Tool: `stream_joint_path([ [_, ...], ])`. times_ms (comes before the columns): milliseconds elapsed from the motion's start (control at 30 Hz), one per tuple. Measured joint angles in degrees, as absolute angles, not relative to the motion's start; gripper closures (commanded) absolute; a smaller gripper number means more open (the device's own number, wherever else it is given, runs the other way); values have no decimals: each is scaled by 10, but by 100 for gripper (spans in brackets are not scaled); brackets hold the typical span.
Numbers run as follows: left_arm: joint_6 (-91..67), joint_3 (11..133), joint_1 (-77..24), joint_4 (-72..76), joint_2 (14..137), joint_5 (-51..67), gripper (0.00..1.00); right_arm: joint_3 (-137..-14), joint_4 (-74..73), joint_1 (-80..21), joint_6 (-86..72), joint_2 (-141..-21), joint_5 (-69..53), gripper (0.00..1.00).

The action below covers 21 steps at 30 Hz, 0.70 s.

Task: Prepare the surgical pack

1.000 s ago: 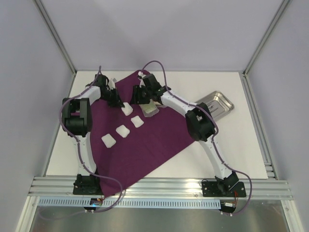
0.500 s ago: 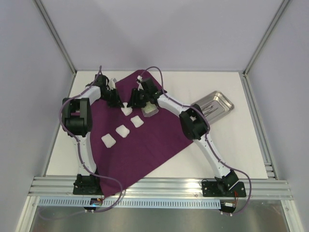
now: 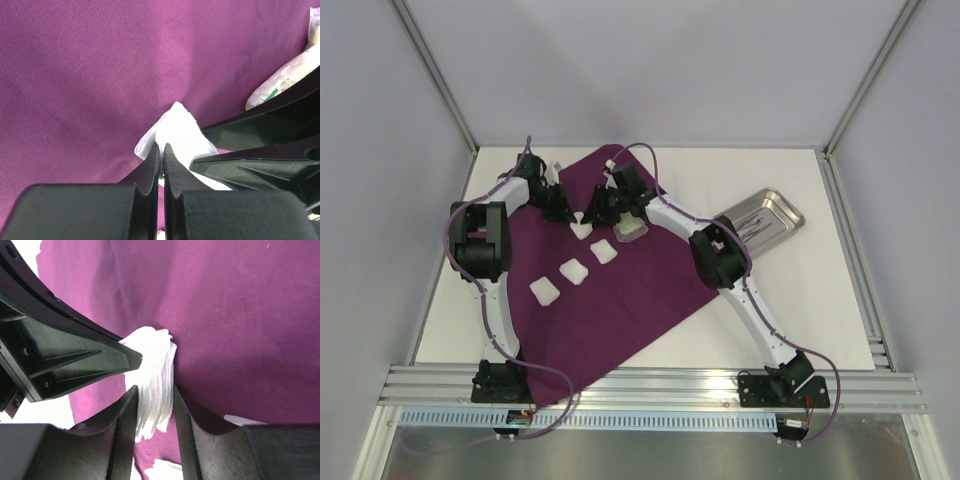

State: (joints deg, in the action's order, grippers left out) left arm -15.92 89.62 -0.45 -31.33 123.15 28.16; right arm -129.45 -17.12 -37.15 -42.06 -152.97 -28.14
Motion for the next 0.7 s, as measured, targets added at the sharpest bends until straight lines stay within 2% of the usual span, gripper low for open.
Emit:
stream_joint_path([
  [167, -159, 898, -4, -316, 1232, 280, 100, -1297, -166, -371, -433, -1537, -296, 70],
  [267, -159, 898, -5, -317, 1232, 279, 100, -1297, -166, -372, -437, -1540, -302, 80],
  [333, -159, 898, -5, -317, 1232, 279, 100, -1297, -162, -371, -441, -1543, -308, 91],
  [433, -155, 900, -5, -320, 1232, 278, 97, -1297, -160, -370, -446, -1545, -311, 99],
  [500, -147, 902, -6, -324, 1232, 275, 86, -1297, -160, -370, -447, -1545, -311, 100],
  [533, -143, 903, -6, -326, 1232, 273, 68, -1297, -159, -371, -448, -1545, -311, 99],
  [633, -125, 911, -7, -339, 1231, 256, 41, -1294, -155, -371, -448, -1544, -313, 100],
  [700, -116, 913, -8, -349, 1223, 237, 34, -1281, -150, -371, -448, -1536, -314, 99],
])
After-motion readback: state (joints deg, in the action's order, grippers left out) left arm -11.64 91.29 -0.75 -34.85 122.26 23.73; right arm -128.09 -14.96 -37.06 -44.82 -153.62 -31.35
